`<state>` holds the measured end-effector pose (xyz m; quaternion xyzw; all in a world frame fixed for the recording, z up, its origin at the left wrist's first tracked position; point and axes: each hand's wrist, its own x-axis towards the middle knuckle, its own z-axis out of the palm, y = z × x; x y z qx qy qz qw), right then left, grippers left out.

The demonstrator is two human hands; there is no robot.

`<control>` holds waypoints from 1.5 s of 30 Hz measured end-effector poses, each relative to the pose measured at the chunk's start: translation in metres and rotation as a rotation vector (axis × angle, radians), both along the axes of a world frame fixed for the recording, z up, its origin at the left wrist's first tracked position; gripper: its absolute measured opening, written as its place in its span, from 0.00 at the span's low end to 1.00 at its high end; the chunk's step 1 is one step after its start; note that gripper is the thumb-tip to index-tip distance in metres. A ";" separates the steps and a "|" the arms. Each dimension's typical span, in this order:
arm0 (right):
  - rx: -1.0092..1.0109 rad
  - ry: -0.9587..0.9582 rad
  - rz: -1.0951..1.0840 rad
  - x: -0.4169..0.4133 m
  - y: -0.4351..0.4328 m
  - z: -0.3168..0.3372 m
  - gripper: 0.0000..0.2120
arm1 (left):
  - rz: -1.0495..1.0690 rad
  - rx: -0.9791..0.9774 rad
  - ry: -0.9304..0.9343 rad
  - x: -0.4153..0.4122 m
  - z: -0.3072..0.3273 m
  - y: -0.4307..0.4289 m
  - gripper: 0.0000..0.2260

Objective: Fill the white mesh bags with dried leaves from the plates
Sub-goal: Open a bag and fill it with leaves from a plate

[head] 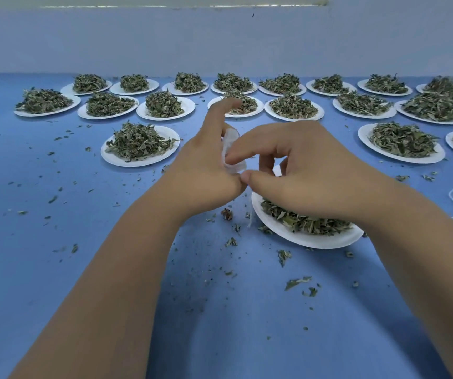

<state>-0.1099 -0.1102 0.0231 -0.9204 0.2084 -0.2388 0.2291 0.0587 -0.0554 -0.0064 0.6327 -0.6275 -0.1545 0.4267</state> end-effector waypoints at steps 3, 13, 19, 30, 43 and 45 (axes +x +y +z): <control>-0.009 -0.042 0.047 0.002 0.000 -0.003 0.18 | -0.041 0.015 -0.016 0.002 0.001 0.003 0.44; -0.379 0.088 0.038 0.006 -0.008 -0.006 0.04 | -0.205 0.060 0.049 0.010 0.006 0.011 0.49; 0.062 -0.159 -0.003 0.003 -0.003 0.000 0.05 | -0.063 0.196 -0.075 0.022 -0.001 0.011 0.37; 0.097 0.228 0.040 0.010 -0.003 0.012 0.24 | -0.004 0.019 -0.181 0.003 0.002 0.013 0.18; -0.002 0.378 0.099 0.002 -0.006 0.020 0.22 | -0.052 0.040 -0.110 0.013 0.002 0.015 0.31; 0.036 0.375 0.120 0.001 -0.005 0.020 0.18 | -0.016 -0.006 -0.115 0.010 0.002 0.014 0.25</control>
